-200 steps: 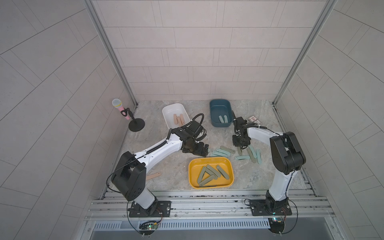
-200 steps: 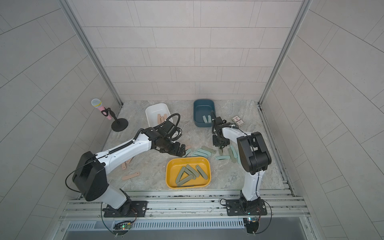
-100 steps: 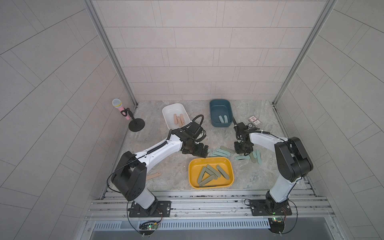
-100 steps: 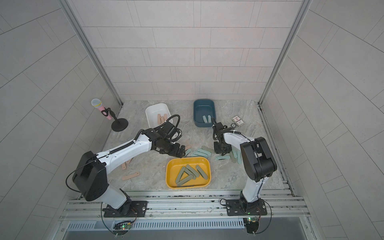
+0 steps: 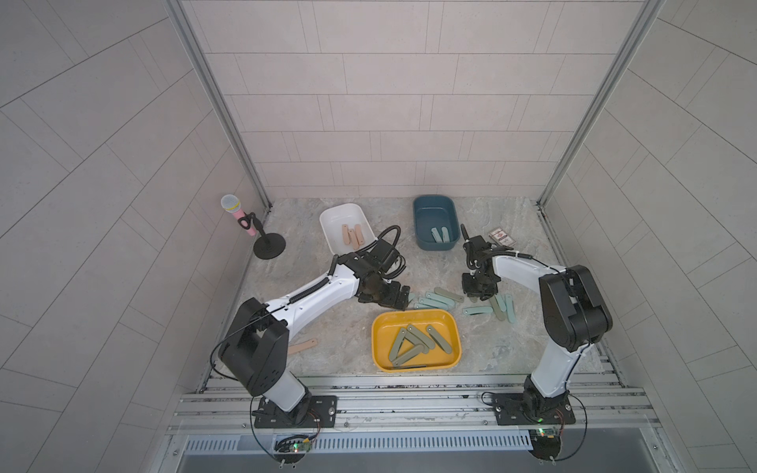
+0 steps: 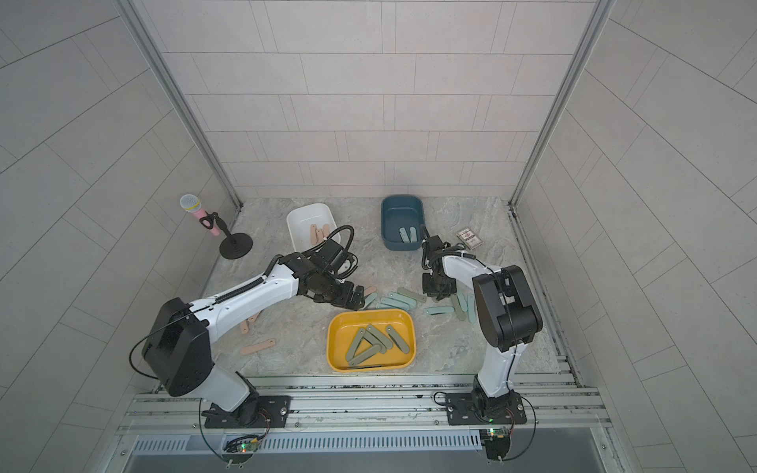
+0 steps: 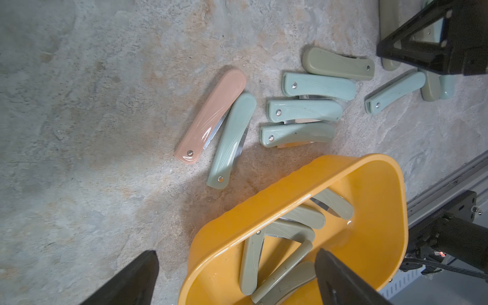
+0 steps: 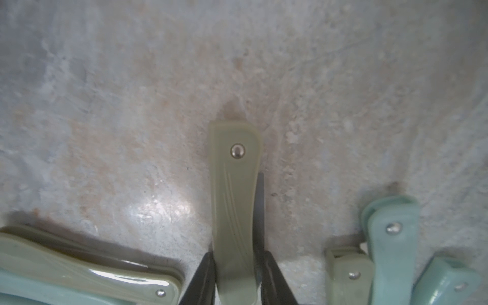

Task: Place the fruit knives into the storage box by color
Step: Pick up the fruit knife from the center of the board, then place the fruit knife in the storage box.

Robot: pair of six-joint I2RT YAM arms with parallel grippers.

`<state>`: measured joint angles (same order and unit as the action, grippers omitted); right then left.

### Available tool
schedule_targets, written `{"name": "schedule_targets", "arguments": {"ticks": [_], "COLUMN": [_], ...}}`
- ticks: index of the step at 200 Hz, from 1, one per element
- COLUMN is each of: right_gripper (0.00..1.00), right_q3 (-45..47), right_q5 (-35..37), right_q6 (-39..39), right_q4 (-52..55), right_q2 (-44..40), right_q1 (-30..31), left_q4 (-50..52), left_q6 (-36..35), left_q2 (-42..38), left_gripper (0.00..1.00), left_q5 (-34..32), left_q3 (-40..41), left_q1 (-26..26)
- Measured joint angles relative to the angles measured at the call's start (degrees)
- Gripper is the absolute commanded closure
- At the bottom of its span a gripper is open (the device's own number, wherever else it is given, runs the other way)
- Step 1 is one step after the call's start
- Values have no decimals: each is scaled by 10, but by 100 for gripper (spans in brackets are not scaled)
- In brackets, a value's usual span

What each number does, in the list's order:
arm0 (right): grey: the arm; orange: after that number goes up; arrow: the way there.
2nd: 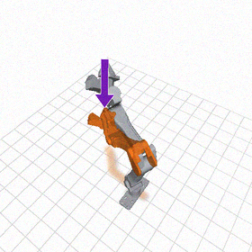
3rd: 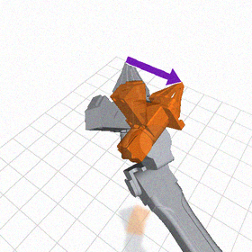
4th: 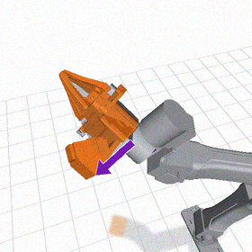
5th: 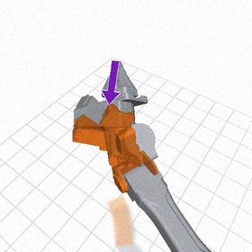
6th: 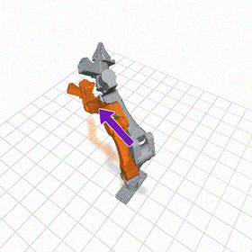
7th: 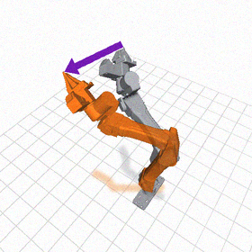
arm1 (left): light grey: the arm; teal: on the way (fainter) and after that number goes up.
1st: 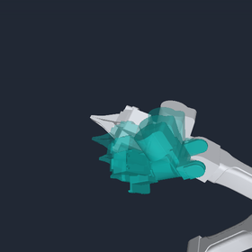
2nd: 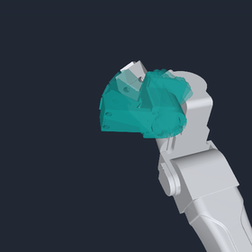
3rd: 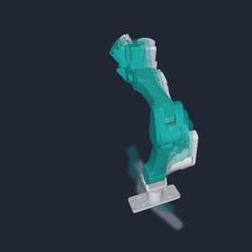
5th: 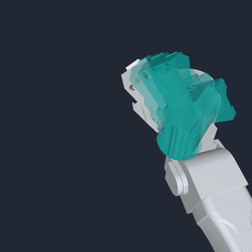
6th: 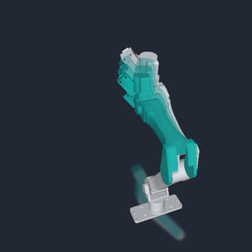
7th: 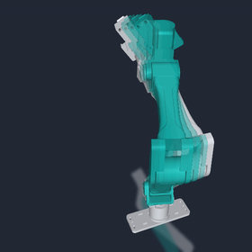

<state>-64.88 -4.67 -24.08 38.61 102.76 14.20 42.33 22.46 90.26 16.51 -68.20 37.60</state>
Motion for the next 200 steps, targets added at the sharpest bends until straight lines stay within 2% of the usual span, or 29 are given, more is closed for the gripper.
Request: {"name": "schedule_targets", "arguments": {"ticks": [46, 89, 137, 177, 200], "right_gripper": [79, 79, 80, 80, 80], "right_q3": [-33, -33, -14, 9, 24], "right_q5": [11, 23, 26, 22, 22], "right_q6": [0, -2, -41, -108, -127], "right_q4": [23, 57, 91, 82, 66], "right_q2": [-16, -95, -215, -223, -221], "right_q1": [0, 36, 177, 345, 401], "left_q4": [5, 19, 57, 81, 67], "left_q6": [1, 11, 33, 61, 69], "left_q2": [2, 4, -20, -73, -85], "left_gripper": [0, 0, 0, 0, 0], "left_q5": [-1, -10, -47, -70, -69], "left_q3": [0, -3, -1, 41, 50], "left_q1": [-10, -19, -26, -66, -90]}}
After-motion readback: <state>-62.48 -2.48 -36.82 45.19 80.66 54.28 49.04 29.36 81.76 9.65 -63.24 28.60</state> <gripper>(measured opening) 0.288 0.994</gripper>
